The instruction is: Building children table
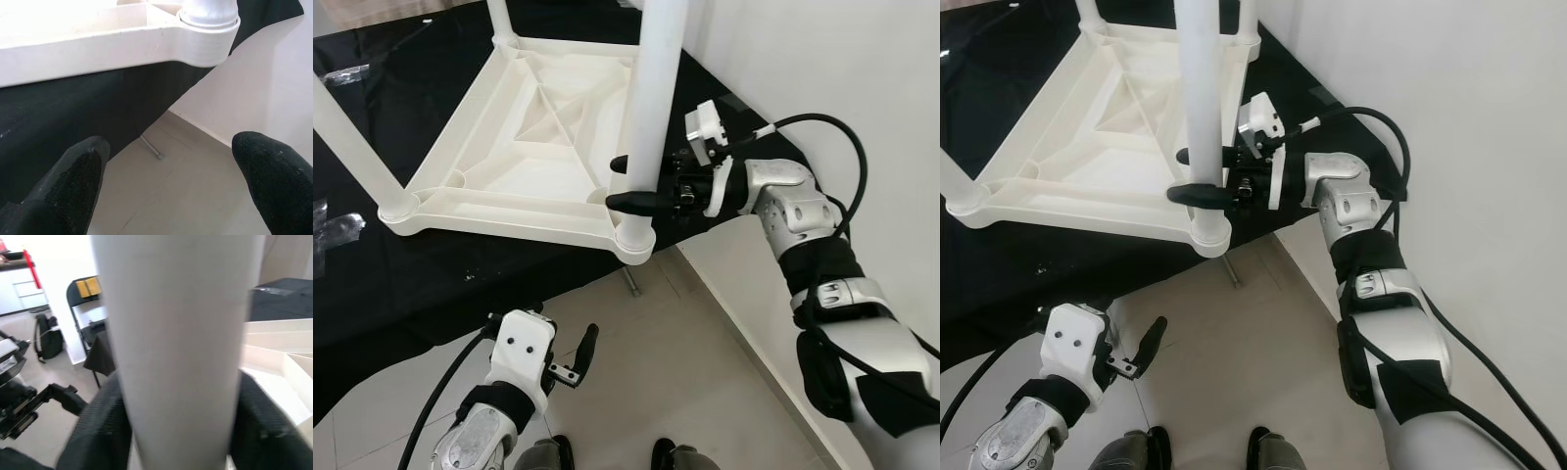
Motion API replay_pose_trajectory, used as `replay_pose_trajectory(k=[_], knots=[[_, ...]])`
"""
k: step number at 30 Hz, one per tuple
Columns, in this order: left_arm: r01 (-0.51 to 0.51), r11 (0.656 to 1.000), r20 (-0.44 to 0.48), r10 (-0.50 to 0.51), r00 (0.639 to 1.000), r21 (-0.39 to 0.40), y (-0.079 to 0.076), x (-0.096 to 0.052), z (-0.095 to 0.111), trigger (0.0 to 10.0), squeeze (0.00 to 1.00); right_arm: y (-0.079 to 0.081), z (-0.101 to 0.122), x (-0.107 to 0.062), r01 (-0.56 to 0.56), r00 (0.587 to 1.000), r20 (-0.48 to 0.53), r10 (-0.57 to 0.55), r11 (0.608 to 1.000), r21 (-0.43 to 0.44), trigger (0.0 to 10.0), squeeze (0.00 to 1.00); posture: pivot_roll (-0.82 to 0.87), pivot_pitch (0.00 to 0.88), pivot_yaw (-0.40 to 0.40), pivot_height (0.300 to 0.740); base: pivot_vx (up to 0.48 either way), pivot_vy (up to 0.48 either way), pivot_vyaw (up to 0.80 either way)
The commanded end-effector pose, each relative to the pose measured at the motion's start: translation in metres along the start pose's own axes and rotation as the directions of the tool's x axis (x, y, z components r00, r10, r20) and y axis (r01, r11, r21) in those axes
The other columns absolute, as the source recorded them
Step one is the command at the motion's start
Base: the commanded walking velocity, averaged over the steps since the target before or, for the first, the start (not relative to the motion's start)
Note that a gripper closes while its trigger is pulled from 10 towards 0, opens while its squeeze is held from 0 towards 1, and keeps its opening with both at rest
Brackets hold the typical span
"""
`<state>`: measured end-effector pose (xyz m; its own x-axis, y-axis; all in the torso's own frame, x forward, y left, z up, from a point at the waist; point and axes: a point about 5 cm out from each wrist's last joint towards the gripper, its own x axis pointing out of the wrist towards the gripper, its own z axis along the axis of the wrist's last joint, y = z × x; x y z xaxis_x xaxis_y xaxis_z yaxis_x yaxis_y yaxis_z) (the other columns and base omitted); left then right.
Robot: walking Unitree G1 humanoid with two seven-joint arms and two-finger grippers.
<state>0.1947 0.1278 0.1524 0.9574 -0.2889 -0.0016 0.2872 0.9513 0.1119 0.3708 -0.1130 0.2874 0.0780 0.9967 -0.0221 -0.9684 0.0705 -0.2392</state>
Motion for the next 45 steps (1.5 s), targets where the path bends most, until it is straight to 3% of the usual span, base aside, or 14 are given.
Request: replay_pose_trajectory(k=[1, 11, 15, 17, 25, 26, 27, 29, 30, 32, 38, 39, 41, 45], knots=[[0.017, 1.0, -0.035, -0.017, 0.999, 0.009, -0.002, -0.005, -0.004, 10.0, 0.0, 0.001, 0.0, 0.002, -0.045, 0.999, -0.004, 0.045, 0.999, -0.008, 0.0, 0.0, 0.14, 0.292, -0.036, 0.74, 0.0, 0.0, 0.0], [0.012, 1.0, -0.039, -0.012, 0.999, -0.001, -0.003, -0.004, -0.005, 10.0, 0.0, -0.006, -0.024, -0.008, 0.29, 0.95, -0.104, -0.296, 0.955, -0.071, 0.0, 0.0, 0.11, 0.282, -0.057, 0.74, 0.0, 0.0, 0.0], [0.007, 1.0, -0.037, -0.007, 0.999, -0.004, -0.002, -0.003, -0.005, 10.0, 0.0, 0.014, -0.056, -0.005, 0.714, 0.657, -0.221, -0.721, 0.689, -0.124, 0.0, 0.0, 0.1, 0.272, -0.079, 0.74, 0.0, 0.0, 0.0], [0.004, 1.0, -0.037, -0.005, 0.999, -0.005, 0.0, 0.0, -0.005, 10.0, 0.0, 0.049, -0.06, 0.019, 0.836, 0.536, -0.24, -0.81, 0.549, 0.014, 0.0, 0.0, 0.09, 0.267, -0.061, 0.74, 0.0, 0.0, 0.0], [0.011, 1.0, -0.031, -0.012, 0.999, -0.002, 0.001, 0.013, -0.01, 10.0, 0.0, 0.035, -0.035, 0.068, 0.869, 0.49, -0.092, -0.867, 0.494, -0.028, 0.0, 0.0, 0.07, 0.201, -0.053, 0.74, 0.0, 0.0, 0.0], [0.009, 1.0, -0.029, -0.009, 1.0, -0.001, 0.001, 0.015, -0.01, 10.0, 0.0, 0.029, -0.031, 0.071, 0.874, 0.48, -0.082, -0.873, 0.484, -0.034, 7.1, 0.0, 0.07, 0.196, -0.059, 0.74, 0.0, 0.0, 0.0], [0.007, 1.0, -0.028, -0.007, 1.0, 0.0, 0.001, 0.016, -0.011, 10.0, 0.0, 0.029, -0.026, 0.073, 0.885, 0.462, -0.078, -0.883, 0.465, -0.023, 10.0, 0.0, 0.07, 0.194, -0.061, 0.74, 0.0, 0.0, 0.0], [0.0, 1.0, -0.024, 0.0, 1.0, 0.001, 0.003, 0.018, -0.011, 10.0, 0.0, 0.03, -0.023, 0.074, 0.875, 0.482, -0.081, -0.872, 0.483, 0.007, 10.0, 0.0, 0.06, 0.186, -0.066, 0.74, 0.0, 0.0, 0.0], [-0.002, 1.0, -0.022, 0.002, 1.0, 0.001, 0.003, 0.019, -0.011, 10.0, 0.0, 0.03, -0.023, 0.072, 0.861, 0.508, -0.085, -0.857, 0.508, 0.022, 10.0, 0.76, 0.06, 0.184, -0.065, 0.74, 0.0, 0.0, 0.0], [-0.003, 1.0, -0.021, 0.003, 1.0, 0.001, 0.003, 0.02, -0.011, 10.0, 0.0, 0.033, -0.022, 0.07, 0.849, 0.527, -0.096, -0.844, 0.528, 0.025, 10.0, 1.0, 0.06, 0.182, -0.068, 0.74, 0.0, 0.0, 0.0], [-0.001, 1.0, -0.015, 0.0, 1.0, -0.001, 0.003, 0.023, -0.011, 10.0, 0.0, 0.024, -0.023, 0.048, 0.767, 0.641, -0.081, -0.763, 0.64, 0.037, 10.0, 1.0, 0.06, 0.182, -0.068, 0.74, 0.0, 0.0, 0.0], [0.0, 1.0, -0.013, 0.0, 1.0, -0.002, 0.003, 0.023, -0.01, 10.0, 0.0, 0.021, -0.023, 0.046, 0.693, 0.721, -0.055, -0.691, 0.72, 0.04, 10.0, 1.0, 0.06, 0.186, -0.069, 0.74, 0.0, 0.0, 0.0], [0.002, 1.0, -0.01, -0.002, 1.0, -0.003, 0.002, 0.022, -0.01, 10.0, 0.0, 0.017, -0.018, 0.041, 0.573, 0.82, -0.002, -0.573, 0.819, -0.008, 10.0, 0.0, 0.07, 0.195, -0.069, 0.74, 0.0, 0.0, 0.0], [0.003, 1.0, -0.007, -0.003, 1.0, -0.004, 0.002, 0.019, -0.008, 10.0, 0.0, 0.02, -0.012, 0.038, 0.37, 0.929, 0.027, -0.369, 0.929, -0.029, 10.0, 0.0, 0.09, 0.212, -0.068, 0.74, 0.0, 0.0, 0.0]])
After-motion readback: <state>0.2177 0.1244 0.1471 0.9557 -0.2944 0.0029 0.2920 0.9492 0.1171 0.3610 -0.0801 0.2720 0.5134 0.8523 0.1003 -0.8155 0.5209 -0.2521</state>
